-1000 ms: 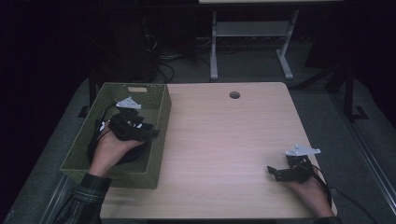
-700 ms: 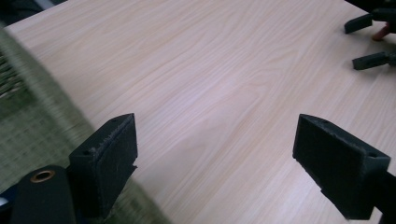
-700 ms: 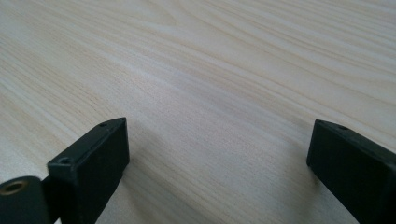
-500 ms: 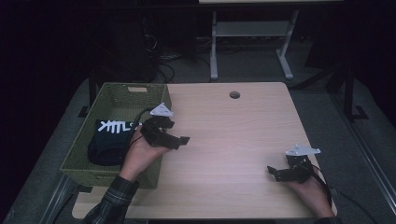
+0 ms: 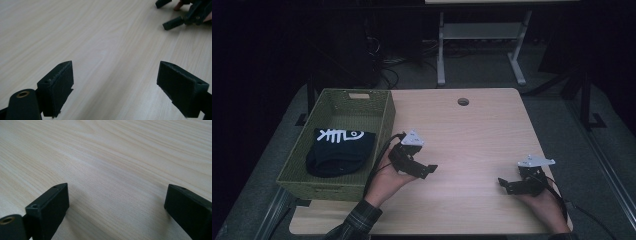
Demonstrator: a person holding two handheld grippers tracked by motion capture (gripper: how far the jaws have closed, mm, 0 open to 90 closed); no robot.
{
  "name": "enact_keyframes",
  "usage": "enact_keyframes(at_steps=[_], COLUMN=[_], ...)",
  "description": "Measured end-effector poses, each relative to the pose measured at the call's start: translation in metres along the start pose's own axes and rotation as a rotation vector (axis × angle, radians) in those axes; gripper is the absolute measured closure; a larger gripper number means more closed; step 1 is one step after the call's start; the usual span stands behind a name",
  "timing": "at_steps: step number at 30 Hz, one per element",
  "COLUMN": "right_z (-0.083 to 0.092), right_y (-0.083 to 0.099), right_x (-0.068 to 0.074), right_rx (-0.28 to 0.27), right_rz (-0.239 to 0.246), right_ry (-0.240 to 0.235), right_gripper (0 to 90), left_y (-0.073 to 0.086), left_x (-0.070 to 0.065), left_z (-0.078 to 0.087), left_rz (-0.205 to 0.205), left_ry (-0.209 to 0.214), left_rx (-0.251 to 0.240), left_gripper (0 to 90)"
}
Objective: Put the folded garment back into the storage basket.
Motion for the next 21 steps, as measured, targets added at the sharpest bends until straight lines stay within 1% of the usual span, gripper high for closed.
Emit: enact_keyframes(at_steps=[1, 6, 7, 8, 10, 14, 19, 21], right_z=[0.000, 0.000, 0.000, 0.000, 0.000, 0.000, 0.000, 0.000], right_y=[0.000, 0.000, 0.000, 0.000, 0.000, 0.000, 0.000, 0.000], right_x=[0.000, 0.000, 0.000, 0.000, 0.000, 0.000, 0.000, 0.000], right_rx=[0.000, 0.001, 0.000, 0.001, 0.000, 0.000, 0.000, 0.000], right_rz=[0.000, 0.001, 0.000, 0.001, 0.000, -0.002, -0.001, -0.002], right_ry=[0.000, 0.000, 0.000, 0.000, 0.000, 0.000, 0.000, 0.000], right_gripper=[5.2, 5.2, 5.2, 5.2, 5.2, 5.2, 5.2, 5.2], left_y=[0.001, 0.010, 0.012, 0.015, 0.020, 0.031, 0.041, 0.046], left_x=[-0.002, -0.006, -0.006, -0.005, -0.005, -0.002, 0.002, 0.004], left_z=[-0.002, -0.018, -0.022, -0.024, -0.030, -0.041, -0.050, -0.054], left_rz=[0.001, -0.023, -0.016, -0.021, -0.013, -0.025, -0.012, -0.012], left_ry=[0.002, -0.005, -0.004, -0.006, -0.003, -0.009, -0.008, -0.008], left_rx=[-0.006, 0.016, 0.017, 0.023, 0.027, 0.035, 0.042, 0.054], left_gripper=[13.6, 13.5, 13.5, 13.5, 13.3, 13.3, 13.3, 13.3])
Point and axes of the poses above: each handheld gripper's, and its own axes: z roughly backward along the jaws, y roughly out of its underside, x roughly to its left, the point moved 9 cm from there along -z, roughly forward along the jaws, and after that the axes turned 10 degrees about y, right-handed, at the moved point
